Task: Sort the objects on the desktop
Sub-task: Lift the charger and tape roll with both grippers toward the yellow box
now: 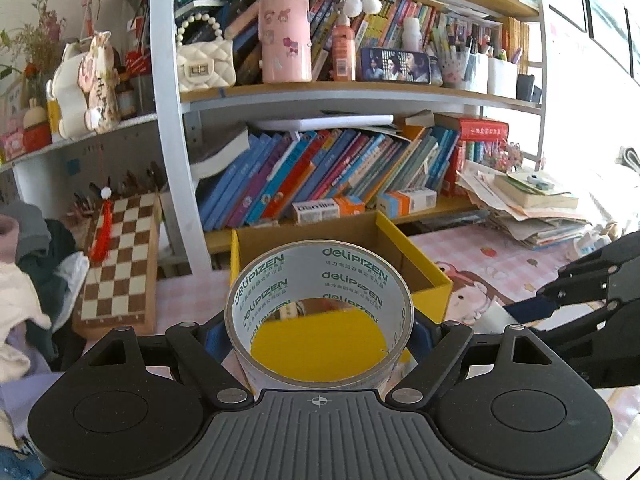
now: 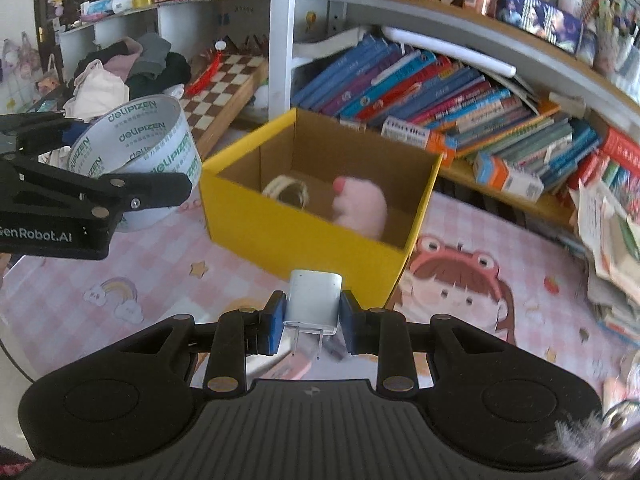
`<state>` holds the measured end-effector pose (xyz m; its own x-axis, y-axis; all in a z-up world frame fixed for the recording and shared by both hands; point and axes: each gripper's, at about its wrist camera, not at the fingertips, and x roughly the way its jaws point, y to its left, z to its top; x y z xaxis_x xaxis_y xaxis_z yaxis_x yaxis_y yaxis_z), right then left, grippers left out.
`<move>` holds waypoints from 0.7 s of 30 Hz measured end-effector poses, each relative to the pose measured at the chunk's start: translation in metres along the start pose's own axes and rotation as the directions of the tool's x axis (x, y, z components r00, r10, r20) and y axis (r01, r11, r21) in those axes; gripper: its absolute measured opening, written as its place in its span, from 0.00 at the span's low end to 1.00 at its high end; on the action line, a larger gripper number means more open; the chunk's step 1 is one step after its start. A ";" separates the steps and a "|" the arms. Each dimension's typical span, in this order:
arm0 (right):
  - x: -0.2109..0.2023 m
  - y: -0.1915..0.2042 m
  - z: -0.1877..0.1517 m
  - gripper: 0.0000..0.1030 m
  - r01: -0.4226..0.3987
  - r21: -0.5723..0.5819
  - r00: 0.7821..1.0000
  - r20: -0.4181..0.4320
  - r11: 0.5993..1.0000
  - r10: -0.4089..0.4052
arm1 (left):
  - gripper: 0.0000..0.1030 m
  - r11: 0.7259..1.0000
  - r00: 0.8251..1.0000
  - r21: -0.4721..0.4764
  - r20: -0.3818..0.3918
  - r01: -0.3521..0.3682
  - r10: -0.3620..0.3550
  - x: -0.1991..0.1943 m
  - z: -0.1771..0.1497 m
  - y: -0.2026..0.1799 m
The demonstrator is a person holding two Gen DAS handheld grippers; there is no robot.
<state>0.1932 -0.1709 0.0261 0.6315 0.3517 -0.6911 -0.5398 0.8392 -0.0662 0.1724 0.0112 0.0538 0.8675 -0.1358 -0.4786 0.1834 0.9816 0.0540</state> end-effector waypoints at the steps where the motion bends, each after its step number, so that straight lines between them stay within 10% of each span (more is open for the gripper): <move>1: 0.001 -0.002 0.004 0.26 -0.001 -0.006 1.000 0.003 1.000 0.001 | 0.82 1.000 1.000 0.002 0.004 -0.004 0.004 0.002 0.003 0.001; 21: 0.041 -0.050 0.077 0.26 0.006 -0.111 0.999 0.045 0.994 -0.001 | 0.82 0.997 0.997 -0.001 0.039 -0.071 0.071 0.061 0.045 0.007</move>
<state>0.2891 -0.1660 0.0566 0.6567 0.3689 -0.6578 -0.5941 0.7903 -0.1499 0.2477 0.0035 0.0645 0.8955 -0.0705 -0.4394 0.1206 0.9889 0.0873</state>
